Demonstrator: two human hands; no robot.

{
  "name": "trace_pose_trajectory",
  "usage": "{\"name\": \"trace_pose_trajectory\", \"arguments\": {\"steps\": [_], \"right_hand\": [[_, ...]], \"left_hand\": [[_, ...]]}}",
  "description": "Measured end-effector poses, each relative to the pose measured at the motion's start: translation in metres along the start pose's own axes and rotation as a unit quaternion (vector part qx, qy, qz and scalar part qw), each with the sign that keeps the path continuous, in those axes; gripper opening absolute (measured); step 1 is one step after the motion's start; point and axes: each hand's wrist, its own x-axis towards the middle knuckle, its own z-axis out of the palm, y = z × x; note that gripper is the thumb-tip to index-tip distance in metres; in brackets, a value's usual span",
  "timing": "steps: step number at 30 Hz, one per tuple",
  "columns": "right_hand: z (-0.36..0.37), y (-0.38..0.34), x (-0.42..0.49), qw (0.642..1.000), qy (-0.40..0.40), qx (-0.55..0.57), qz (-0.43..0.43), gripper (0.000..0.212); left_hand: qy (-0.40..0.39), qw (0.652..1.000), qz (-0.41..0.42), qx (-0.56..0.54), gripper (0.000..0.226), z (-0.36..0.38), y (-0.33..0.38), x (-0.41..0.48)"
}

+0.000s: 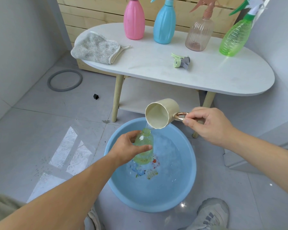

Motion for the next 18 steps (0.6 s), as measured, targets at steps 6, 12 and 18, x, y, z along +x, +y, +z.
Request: {"name": "trace_pose_trajectory", "arguments": {"steps": [6,12,18], "right_hand": [[0.0005,0.0037,0.0009,1.0,0.003,-0.02,-0.017,0.021],[0.001,0.0055,0.0022,0.999,0.007,-0.027,-0.023,0.018],[0.002,0.0064,0.002,0.999,0.005,-0.032,-0.028,0.012]], "left_hand": [[0.005,1.0,-0.004,0.0,0.056,0.0009,-0.0033,0.003],[0.006,1.0,-0.009,0.008,0.061,0.0011,-0.0042,0.0039],[0.006,1.0,-0.012,0.016,0.058,0.0014,-0.0029,0.0032]]}}
